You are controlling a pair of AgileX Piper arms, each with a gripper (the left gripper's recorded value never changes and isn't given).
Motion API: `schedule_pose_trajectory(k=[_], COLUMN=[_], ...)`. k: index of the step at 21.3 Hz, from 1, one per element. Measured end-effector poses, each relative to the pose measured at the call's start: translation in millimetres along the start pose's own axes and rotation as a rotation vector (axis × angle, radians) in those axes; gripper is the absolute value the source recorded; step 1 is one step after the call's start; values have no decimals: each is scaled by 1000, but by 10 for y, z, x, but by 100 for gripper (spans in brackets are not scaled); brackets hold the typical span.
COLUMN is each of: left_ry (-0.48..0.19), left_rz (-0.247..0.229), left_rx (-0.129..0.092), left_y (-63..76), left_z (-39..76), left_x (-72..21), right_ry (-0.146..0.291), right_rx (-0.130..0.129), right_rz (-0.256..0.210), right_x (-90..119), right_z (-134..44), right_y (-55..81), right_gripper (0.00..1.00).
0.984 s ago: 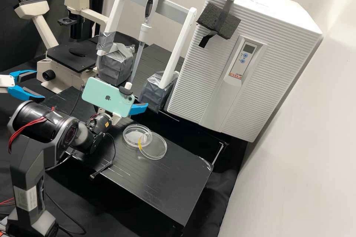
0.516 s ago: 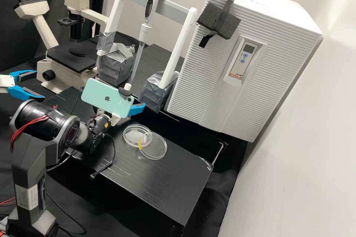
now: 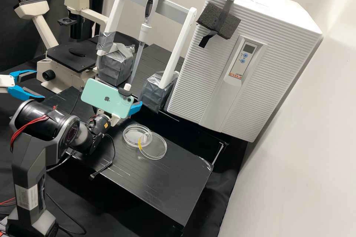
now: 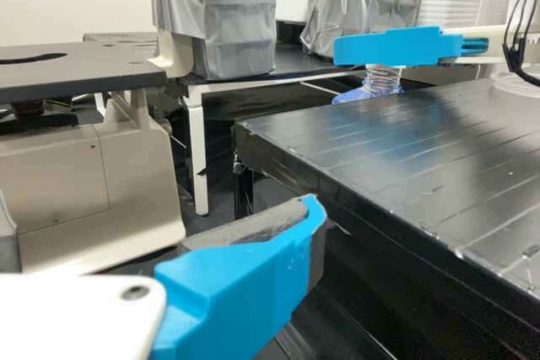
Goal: Open the bottle
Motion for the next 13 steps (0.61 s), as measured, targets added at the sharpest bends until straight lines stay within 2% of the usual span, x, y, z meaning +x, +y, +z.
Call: schedule_pose_trajectory(k=[3, 13], left_ry=[-1, 3], left_rz=[6, 3], left_rx=[6, -1], left_y=[20, 6], left_z=[-8, -18], left_x=[13, 18], right_ry=[0, 0], right_rx=[0, 0], right_rz=[0, 0], right_x=[0, 0], right_z=[0, 0], right_y=[0, 0], right_gripper=[0, 0])
